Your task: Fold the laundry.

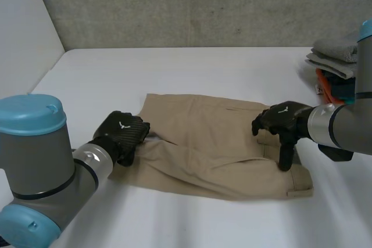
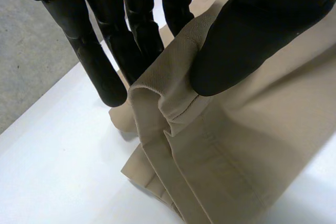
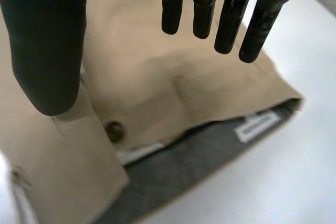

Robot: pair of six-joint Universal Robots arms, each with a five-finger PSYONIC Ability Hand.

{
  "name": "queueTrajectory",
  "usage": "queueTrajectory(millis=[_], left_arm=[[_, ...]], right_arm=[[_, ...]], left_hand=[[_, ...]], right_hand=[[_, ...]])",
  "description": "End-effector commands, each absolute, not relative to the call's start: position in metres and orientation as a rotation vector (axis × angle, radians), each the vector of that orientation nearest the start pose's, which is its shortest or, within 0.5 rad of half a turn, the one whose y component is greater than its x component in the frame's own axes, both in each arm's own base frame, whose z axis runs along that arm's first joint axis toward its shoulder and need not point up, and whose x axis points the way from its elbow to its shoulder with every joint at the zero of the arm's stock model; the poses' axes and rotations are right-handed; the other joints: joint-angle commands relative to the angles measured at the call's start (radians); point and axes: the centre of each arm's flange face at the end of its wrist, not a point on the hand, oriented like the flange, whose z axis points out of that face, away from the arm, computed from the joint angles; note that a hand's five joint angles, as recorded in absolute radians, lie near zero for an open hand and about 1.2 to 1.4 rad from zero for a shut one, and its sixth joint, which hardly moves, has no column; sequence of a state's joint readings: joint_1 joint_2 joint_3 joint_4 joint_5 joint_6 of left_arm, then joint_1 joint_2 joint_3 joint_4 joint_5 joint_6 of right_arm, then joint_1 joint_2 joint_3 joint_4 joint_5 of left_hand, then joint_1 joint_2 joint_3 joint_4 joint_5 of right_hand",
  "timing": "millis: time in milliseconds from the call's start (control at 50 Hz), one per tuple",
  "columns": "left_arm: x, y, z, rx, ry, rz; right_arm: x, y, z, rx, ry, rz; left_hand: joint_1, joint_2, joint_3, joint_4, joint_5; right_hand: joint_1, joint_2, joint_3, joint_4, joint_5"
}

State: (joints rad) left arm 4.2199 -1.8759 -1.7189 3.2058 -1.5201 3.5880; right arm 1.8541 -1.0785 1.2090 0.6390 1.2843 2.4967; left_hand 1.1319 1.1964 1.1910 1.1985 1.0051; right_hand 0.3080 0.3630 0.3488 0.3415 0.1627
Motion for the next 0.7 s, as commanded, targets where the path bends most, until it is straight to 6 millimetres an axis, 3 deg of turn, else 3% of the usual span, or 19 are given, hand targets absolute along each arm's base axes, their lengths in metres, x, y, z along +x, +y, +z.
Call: queueTrajectory(millis=[20,160,240,400,560,700], left_arm=[[-0.269,-0.215,0.179,1.244,2.352,-1.794],[-0.267,-0.219,0.176,1.228,2.363,-1.778],[-0.266,-0.221,0.175,1.224,2.364,-1.775],[-0.271,-0.232,0.169,1.22,2.364,-1.771],[-0.277,-0.248,0.165,1.208,2.36,-1.773],[-0.277,-0.251,0.165,1.18,2.351,-1.766]], right_arm=[[0.245,-0.254,0.212,-1.352,2.358,-1.003],[0.245,-0.254,0.187,-1.345,2.394,-0.891],[0.244,-0.254,0.181,-1.355,2.396,-0.889],[0.243,-0.251,0.187,-1.369,2.397,-0.905],[0.239,-0.239,0.209,-1.375,2.375,-0.978],[0.237,-0.229,0.197,-1.391,2.385,-0.917]], left_hand=[[0.264,0.2,0.205,0.198,0.217],[0.264,0.2,0.205,0.198,0.217],[0.264,0.2,0.205,0.198,0.217],[0.264,0.2,0.205,0.198,0.217],[0.264,0.2,0.205,0.198,0.217],[0.264,0.2,0.205,0.198,0.217]], right_hand=[[0.029,-0.026,-0.011,-0.004,0.0],[0.056,0.001,0.015,0.022,0.027],[0.243,0.188,0.203,0.21,0.214],[0.305,0.25,0.265,0.272,0.276],[0.276,0.221,0.235,0.243,0.247],[0.279,0.224,0.238,0.245,0.25]])
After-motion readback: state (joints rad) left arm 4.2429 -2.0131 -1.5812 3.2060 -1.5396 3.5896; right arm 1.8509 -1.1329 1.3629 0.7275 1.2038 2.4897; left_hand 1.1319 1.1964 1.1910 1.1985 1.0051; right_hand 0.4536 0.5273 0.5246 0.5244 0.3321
